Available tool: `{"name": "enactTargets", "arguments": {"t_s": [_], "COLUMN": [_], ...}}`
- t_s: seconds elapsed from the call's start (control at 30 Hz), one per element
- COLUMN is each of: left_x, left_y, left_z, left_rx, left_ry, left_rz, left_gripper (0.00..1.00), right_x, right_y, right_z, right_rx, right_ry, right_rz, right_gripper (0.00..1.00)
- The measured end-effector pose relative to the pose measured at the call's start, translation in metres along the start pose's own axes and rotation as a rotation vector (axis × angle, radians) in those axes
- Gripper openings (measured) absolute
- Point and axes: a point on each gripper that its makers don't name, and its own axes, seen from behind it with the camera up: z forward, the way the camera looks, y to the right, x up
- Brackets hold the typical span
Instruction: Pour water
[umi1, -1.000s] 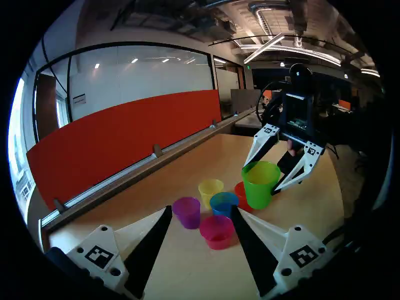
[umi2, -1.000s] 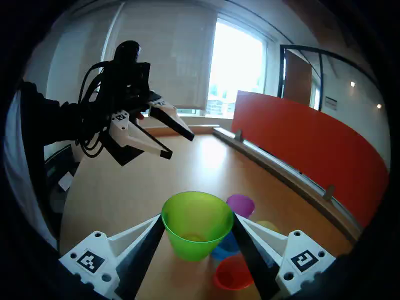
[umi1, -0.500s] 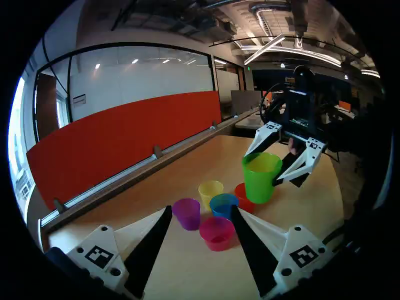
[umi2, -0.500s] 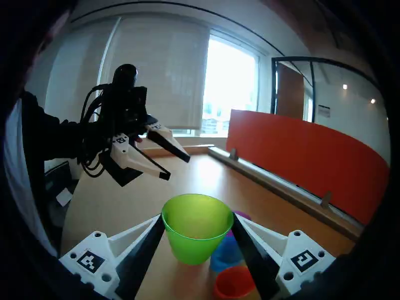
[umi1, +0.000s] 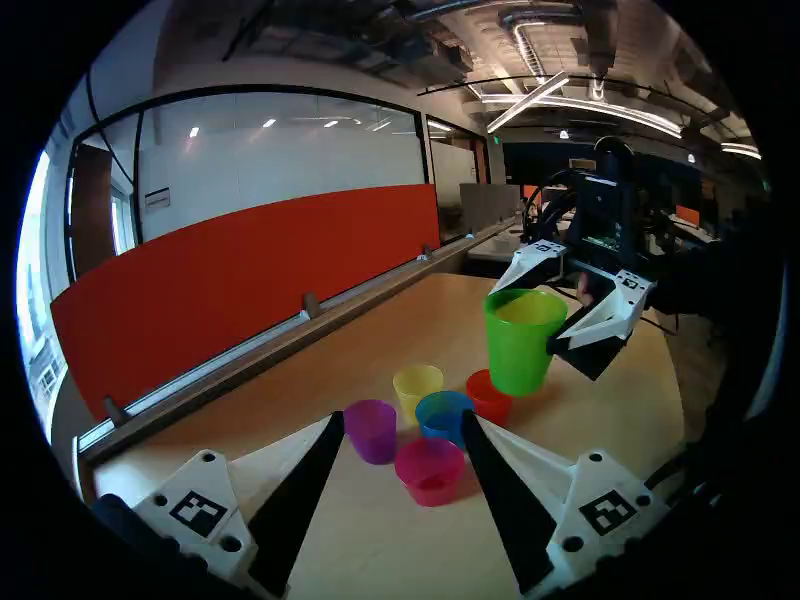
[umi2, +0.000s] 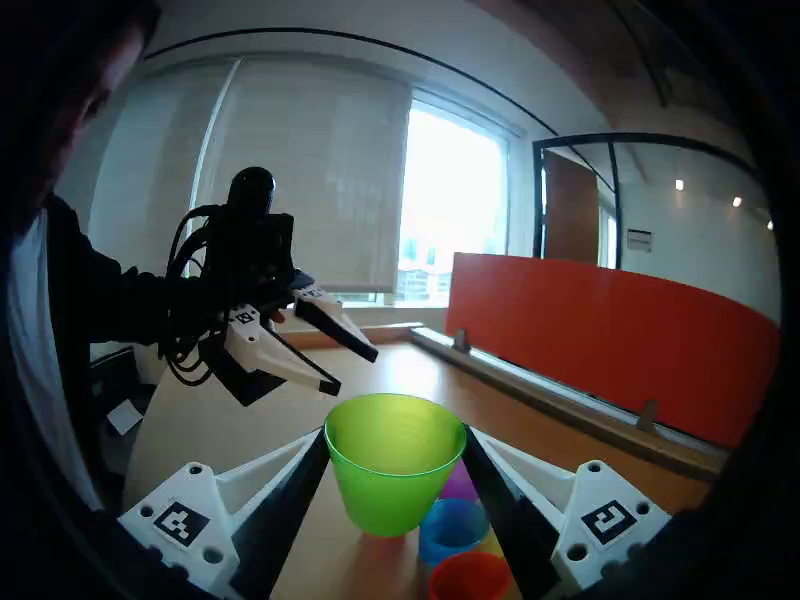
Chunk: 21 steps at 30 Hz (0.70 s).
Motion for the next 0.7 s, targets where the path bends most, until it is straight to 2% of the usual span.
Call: {"name": "enactTargets", "arguments": {"t_s": [0.3, 0.7], "left_x": [0.000, -0.001], "left_y": [0.000, 0.004], "left_z": [0.002, 0.007], "left_rx": [-0.003, -0.023], "left_ry": [0.003, -0.003], "left_rz": [-0.006, -0.006], "left_gripper": [0.86, 0.86], "right_x": [0.014, 0.019], "right_y": [-0.001, 0.004], "right_z": [0.000, -0.008], "right_rx": [0.007, -0.008], "right_ry": [0.042, 0.060], "right_rz": [0.014, 0.036], "right_gripper": [0.94, 0.93]}}
